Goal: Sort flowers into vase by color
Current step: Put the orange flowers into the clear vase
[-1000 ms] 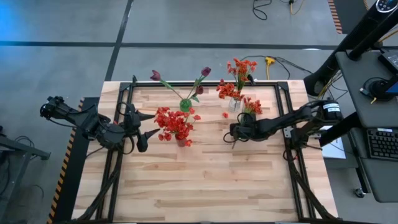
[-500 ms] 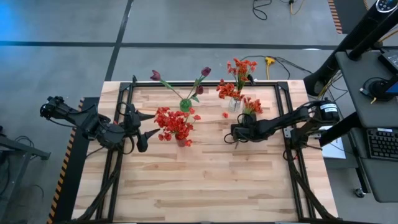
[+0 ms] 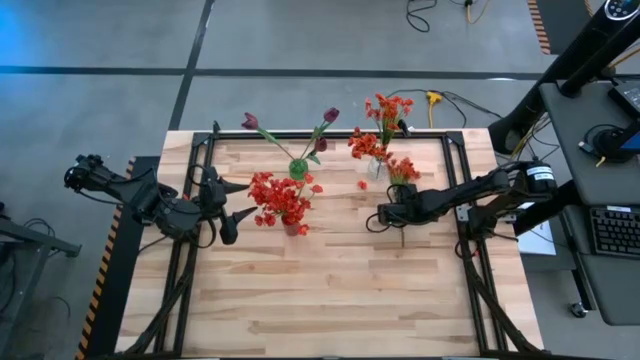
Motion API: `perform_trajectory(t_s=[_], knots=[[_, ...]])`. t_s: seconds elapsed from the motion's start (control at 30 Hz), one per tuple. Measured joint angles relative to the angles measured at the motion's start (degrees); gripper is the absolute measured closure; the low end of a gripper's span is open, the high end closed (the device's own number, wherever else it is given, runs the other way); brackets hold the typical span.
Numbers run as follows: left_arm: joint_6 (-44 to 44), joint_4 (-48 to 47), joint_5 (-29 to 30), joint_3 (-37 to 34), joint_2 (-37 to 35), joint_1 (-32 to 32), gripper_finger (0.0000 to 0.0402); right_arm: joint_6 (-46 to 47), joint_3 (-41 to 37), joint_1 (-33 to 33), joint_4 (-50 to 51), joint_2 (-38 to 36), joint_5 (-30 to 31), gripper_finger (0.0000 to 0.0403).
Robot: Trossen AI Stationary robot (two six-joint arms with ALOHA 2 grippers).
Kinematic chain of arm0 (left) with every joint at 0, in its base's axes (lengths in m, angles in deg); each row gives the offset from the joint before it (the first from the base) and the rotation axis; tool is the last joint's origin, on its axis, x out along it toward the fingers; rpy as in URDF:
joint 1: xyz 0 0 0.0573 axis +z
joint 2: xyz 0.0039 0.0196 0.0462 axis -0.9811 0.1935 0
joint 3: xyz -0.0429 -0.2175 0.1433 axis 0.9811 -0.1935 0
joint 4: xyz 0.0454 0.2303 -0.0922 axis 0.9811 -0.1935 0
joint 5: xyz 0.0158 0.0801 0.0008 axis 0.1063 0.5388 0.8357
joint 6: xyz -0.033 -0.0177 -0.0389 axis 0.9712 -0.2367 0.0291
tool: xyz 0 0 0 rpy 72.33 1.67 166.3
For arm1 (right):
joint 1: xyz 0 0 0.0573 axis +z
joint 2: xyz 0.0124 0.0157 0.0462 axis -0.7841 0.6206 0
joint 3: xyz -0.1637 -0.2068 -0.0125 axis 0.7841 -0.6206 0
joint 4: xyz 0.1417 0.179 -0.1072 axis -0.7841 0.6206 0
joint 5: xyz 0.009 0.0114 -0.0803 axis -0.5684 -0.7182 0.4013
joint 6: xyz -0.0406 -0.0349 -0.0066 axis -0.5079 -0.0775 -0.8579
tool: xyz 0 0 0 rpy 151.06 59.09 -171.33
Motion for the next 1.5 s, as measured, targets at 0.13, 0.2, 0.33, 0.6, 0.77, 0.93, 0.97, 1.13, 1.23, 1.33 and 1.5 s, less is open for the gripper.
perform_trajectory(t_s=[0.13,0.2,0.33,0.6,0.77,0.93,0.97,1.13,1.23,1.33,1.5], knots=[[0.0,0.4,0.0,0.0,0.0,0.0,0.0129,-0.8,0.0,0.0,0.0,-0.1,-0.1,0.0371],[0.0,0.4,0.0,-0.1,0.0,0.0,0.0129,-0.9,0.0,0.0,0.1,-0.1,-0.6,0.0384],[0.0,0.9,0.0,-0.6,0.0,0.0,0.0129,-0.8,0.1,0.0,1.8,-0.3,-1.9,0.0388],[5.0,1.2,-0.1,-2.5,0.0,0.0,0.0129,-0.9,-0.1,3.1,10.7,-6.5,-6.3,0.0389],[8.5,1.2,-0.2,-2.8,0.0,0.0,0.0129,-1.0,-0.1,7.6,17.0,-15.6,-8.3,0.0389],[12.3,1.2,-1.2,-3.0,0.0,0.0,0.0129,-2.3,-0.1,13.8,18.8,-24.7,-13.4,0.039],[12.3,1.3,-1.7,-3.0,0.0,0.0,0.0129,-2.8,-0.1,15.3,18.8,-26.2,-14.2,0.039],[11.8,10.6,-1.6,-4.2,0.5,-0.6,0.0129,-5.3,-0.1,21.5,18.5,-31.3,-17.0,0.039],[7.4,22.6,-4.4,-6.5,2.2,-2.4,0.0129,-8.1,-0.1,24.2,15.9,-33.8,-17.0,0.039],[4.0,32.7,-6.6,-7.1,4.4,-5.3,0.0129,-11.2,-0.1,26.4,13.1,-35.8,-17.0,0.039],[-5.6,45.7,-6.7,-6.9,8.2,-11.9,0.014,-20.2,-0.1,28.7,6.7,-38.6,-16.9,0.039]])
